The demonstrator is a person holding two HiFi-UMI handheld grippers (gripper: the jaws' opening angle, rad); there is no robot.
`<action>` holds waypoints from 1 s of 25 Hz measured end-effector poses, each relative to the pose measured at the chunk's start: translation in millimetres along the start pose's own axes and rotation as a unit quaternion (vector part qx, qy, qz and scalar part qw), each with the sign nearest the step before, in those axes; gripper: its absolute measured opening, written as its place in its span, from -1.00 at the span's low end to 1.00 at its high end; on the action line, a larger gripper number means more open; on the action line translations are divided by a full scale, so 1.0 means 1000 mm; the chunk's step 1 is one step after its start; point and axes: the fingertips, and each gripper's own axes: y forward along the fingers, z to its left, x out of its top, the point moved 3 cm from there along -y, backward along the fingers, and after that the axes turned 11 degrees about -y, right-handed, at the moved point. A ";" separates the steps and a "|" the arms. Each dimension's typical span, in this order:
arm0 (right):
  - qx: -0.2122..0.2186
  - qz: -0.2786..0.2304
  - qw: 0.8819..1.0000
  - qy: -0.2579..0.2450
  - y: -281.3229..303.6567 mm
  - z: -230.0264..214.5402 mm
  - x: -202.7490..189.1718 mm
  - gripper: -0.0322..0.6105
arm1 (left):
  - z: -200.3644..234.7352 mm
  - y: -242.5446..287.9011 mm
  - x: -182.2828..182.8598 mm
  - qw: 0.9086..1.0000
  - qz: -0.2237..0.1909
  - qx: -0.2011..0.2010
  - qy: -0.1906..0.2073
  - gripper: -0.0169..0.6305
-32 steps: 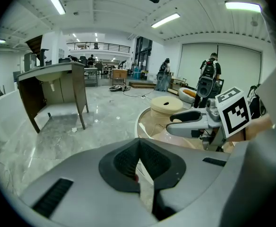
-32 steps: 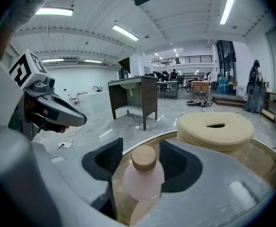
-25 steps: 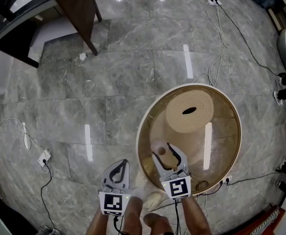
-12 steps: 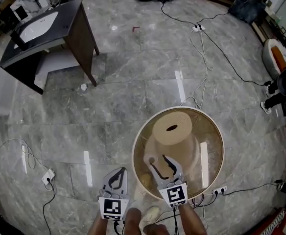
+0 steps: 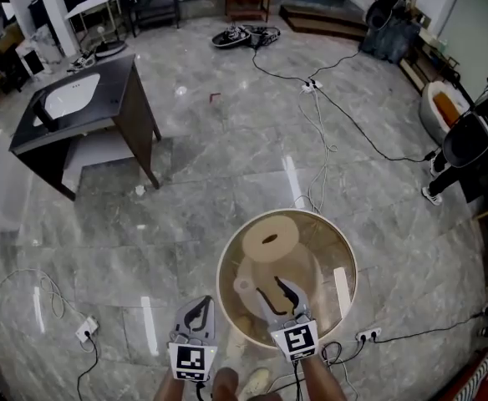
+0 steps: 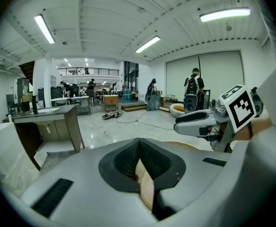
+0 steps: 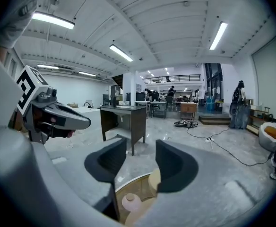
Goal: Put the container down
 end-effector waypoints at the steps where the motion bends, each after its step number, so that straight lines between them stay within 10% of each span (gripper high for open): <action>1: -0.007 -0.003 1.000 0.003 -0.009 -0.002 0.007 -0.31 | -0.005 -0.007 0.007 1.000 -0.004 -0.002 0.005 -0.90; 25: -0.092 -0.021 0.995 -0.010 -0.224 0.003 0.133 -0.61 | -0.131 -0.158 0.100 0.995 -0.055 -0.061 0.058 -0.90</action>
